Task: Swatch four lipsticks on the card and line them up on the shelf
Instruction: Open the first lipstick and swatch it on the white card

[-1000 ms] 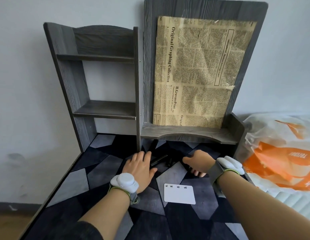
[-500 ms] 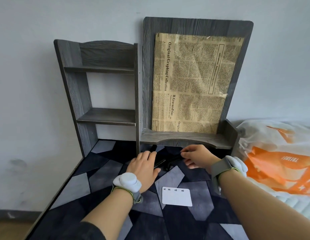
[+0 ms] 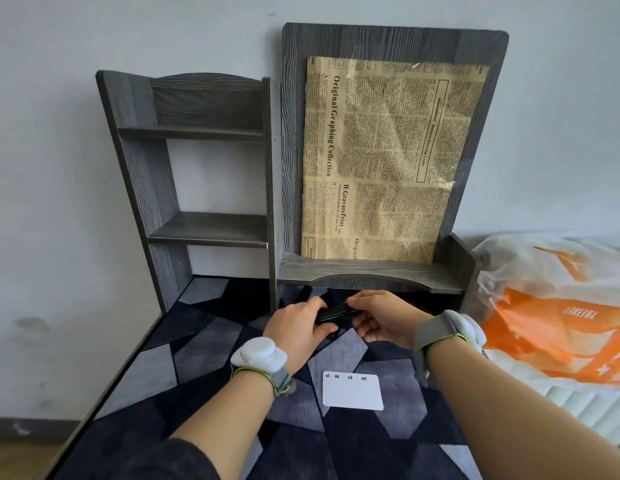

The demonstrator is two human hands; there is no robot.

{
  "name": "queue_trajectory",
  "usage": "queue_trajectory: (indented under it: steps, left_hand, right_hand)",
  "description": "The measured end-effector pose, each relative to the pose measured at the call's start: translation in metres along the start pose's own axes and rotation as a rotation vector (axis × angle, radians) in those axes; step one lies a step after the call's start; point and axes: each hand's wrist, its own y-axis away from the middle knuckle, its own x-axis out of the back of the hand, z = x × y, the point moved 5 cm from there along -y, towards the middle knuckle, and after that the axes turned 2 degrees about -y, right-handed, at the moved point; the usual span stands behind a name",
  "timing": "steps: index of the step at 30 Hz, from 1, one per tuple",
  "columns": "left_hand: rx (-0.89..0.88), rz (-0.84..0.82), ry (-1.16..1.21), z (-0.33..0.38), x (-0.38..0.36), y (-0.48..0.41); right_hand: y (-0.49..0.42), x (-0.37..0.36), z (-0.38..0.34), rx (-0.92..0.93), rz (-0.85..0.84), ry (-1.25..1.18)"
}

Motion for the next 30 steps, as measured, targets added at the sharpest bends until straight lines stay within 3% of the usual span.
queue_trajectory:
  steps: [10,14,18,30]
  left_hand:
    - [-0.002,-0.014,0.043,-0.001,-0.002,-0.009]
    - [0.103,-0.057,0.022,-0.031,0.001,-0.001]
    - [0.206,-0.049,0.096,-0.053,0.001,0.006]
    - [0.077,-0.186,0.01,-0.039,-0.011,0.017]
  right_hand:
    - [-0.02,0.002,0.007,0.021,0.079,-0.091]
    - [-0.017,0.036,0.012,0.02,0.242,-0.173]
    - [-0.015,0.041,0.015,-0.003,0.235,-0.236]
    - [-0.014,0.025,0.02,-0.058,0.222,-0.244]
